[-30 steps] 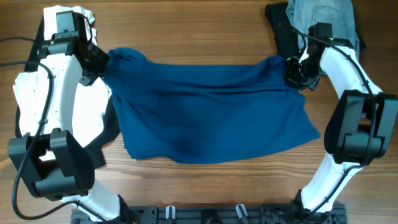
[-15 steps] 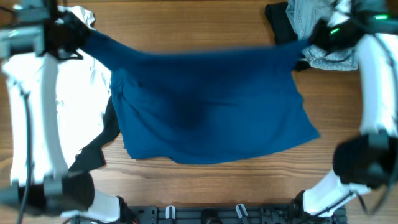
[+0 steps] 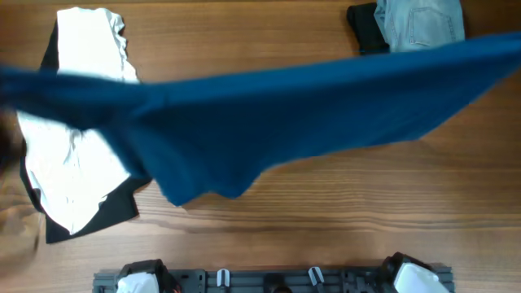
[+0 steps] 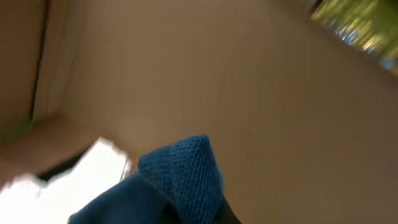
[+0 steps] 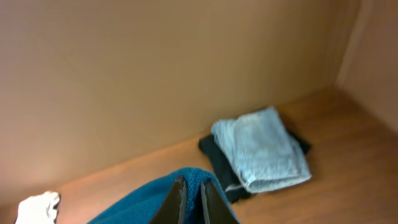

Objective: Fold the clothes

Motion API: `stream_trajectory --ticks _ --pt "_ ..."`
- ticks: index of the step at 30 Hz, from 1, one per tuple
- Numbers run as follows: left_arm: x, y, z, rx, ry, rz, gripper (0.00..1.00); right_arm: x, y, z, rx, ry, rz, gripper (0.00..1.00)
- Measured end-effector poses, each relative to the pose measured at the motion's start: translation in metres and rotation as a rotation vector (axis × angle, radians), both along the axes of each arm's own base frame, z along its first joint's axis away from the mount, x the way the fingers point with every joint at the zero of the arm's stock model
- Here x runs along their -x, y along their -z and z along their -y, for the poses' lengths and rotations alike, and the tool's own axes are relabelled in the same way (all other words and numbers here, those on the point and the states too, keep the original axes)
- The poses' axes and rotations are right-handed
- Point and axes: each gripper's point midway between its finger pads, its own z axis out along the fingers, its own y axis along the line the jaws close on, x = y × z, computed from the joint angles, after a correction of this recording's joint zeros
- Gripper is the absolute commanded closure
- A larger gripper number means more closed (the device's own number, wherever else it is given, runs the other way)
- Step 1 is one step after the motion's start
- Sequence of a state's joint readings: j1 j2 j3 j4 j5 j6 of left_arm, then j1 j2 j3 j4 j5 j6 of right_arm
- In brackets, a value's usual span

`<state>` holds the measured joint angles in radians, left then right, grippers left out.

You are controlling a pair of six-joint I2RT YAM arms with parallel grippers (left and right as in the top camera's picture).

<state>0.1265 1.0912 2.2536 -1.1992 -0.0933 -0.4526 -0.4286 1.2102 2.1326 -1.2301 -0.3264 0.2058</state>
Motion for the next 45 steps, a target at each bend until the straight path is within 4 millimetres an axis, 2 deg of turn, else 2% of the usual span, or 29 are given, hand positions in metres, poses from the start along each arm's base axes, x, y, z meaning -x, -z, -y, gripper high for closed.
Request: stream_trajectory --ticks 1,2,4,7,10,14,17,20,24,25,26,28,29,30,33,35,38,42,43,45 --pt "0.019 -0.011 0.001 -0.011 -0.006 0.050 0.96 0.013 -0.007 -0.004 0.014 0.005 0.029 0.96" --pt "0.051 -0.027 0.004 -0.028 -0.015 0.131 0.96 0.033 -0.018 -0.012 0.037 0.010 0.075 0.96" --pt "0.103 -0.050 0.008 -0.058 -0.031 0.260 0.96 0.062 -0.032 -0.026 0.068 0.011 0.142 0.96" --pt "0.159 -0.070 0.013 -0.091 -0.050 0.394 0.96 0.103 -0.055 -0.046 0.115 0.009 0.236 0.96" --pt "0.178 -0.079 0.014 -0.102 -0.058 0.449 0.96 0.133 -0.071 -0.056 0.148 0.033 0.293 0.96" --pt "0.189 -0.091 0.015 -0.127 -0.069 0.505 0.96 0.176 -0.096 -0.061 0.210 0.114 0.403 0.96" --pt "0.190 -0.092 0.012 -0.137 -0.091 0.504 0.96 0.184 -0.096 -0.060 0.215 0.136 0.406 0.96" --pt "0.177 -0.088 0.005 -0.137 -0.121 0.462 0.96 0.170 -0.080 -0.053 0.193 0.133 0.324 0.96" --pt "0.123 -0.070 -0.006 -0.127 -0.137 0.293 0.96 0.119 -0.053 -0.036 0.144 0.088 0.147 0.96" --pt "0.096 -0.060 -0.009 -0.123 -0.136 0.216 0.96 0.096 -0.041 -0.030 0.121 0.060 0.075 0.96" --pt "0.058 -0.046 -0.014 -0.117 -0.130 0.114 0.96 0.064 -0.022 -0.021 0.085 0.022 -0.023 0.96" --pt "0.010 -0.023 -0.020 -0.109 -0.123 -0.021 0.96 0.029 0.001 -0.011 0.052 -0.029 -0.130 0.96" --pt "-0.022 -0.006 -0.024 -0.103 -0.118 -0.112 0.96 0.007 0.014 -0.006 0.032 -0.061 -0.184 0.96" --pt "-0.042 0.007 -0.027 -0.099 -0.114 -0.169 0.96 -0.007 0.024 -0.002 0.018 -0.081 -0.220 0.96" --pt "-0.123 0.065 -0.036 -0.081 -0.092 -0.402 0.96 -0.066 0.071 0.012 -0.046 -0.159 -0.370 0.96" --pt "-0.168 0.102 -0.041 -0.072 -0.082 -0.520 0.96 -0.100 0.098 0.012 -0.066 -0.213 -0.437 0.96" --pt "-0.221 0.150 -0.047 -0.063 -0.075 -0.639 0.96 -0.162 0.142 0.001 -0.072 -0.306 -0.505 0.95" --pt "-0.278 0.197 -0.055 -0.058 -0.071 -0.706 0.96 -0.251 0.217 -0.015 -0.078 -0.366 -0.556 0.96" --pt "-0.299 0.210 -0.057 -0.058 -0.071 -0.704 0.96 -0.273 0.237 -0.019 -0.081 -0.371 -0.556 0.96" --pt "-0.327 0.231 -0.061 -0.058 -0.070 -0.704 0.96 -0.304 0.266 -0.024 -0.086 -0.369 -0.547 0.96"
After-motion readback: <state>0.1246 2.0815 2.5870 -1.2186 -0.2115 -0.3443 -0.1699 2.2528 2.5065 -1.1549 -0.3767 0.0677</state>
